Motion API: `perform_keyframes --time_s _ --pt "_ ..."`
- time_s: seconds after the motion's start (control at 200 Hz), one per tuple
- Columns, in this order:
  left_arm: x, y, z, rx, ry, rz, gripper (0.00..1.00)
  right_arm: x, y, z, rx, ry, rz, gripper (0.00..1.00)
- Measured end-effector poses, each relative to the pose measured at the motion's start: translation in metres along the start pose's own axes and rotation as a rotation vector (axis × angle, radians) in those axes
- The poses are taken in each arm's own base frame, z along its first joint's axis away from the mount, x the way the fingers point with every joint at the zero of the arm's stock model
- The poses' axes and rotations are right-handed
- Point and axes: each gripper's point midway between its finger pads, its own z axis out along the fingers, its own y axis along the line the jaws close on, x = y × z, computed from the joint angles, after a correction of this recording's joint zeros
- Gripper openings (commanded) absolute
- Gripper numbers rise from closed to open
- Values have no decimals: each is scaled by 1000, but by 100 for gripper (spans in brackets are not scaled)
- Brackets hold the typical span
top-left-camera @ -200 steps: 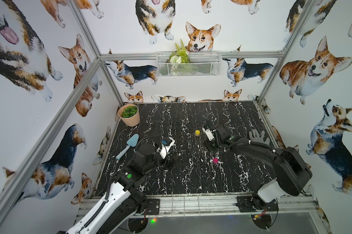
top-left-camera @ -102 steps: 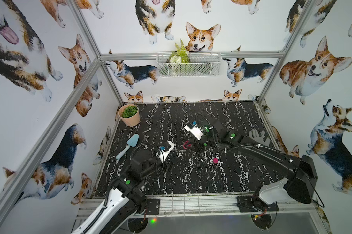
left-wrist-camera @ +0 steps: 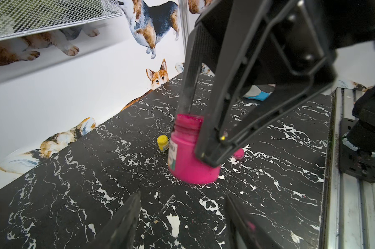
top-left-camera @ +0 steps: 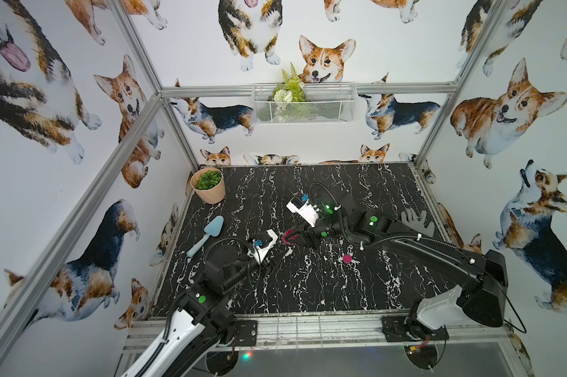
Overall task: Close the paint jar lid
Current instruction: Pick up the paint jar from the center of the board.
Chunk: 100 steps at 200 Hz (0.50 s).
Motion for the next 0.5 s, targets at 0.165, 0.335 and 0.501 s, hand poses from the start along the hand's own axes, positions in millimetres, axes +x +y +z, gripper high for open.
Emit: perform_keyframes --time_s 0.165,0.335,0.501 --pt "-4 2 -3 -17 -16 11 60 -5 8 6 -19 -3 -8 34" --pt "-4 3 -3 -22 -19 12 59 -8 12 11 -24 -1 -15 34" --pt "-7 5 -6 -34 -29 15 59 -13 14 15 -24 -5 -22 34"
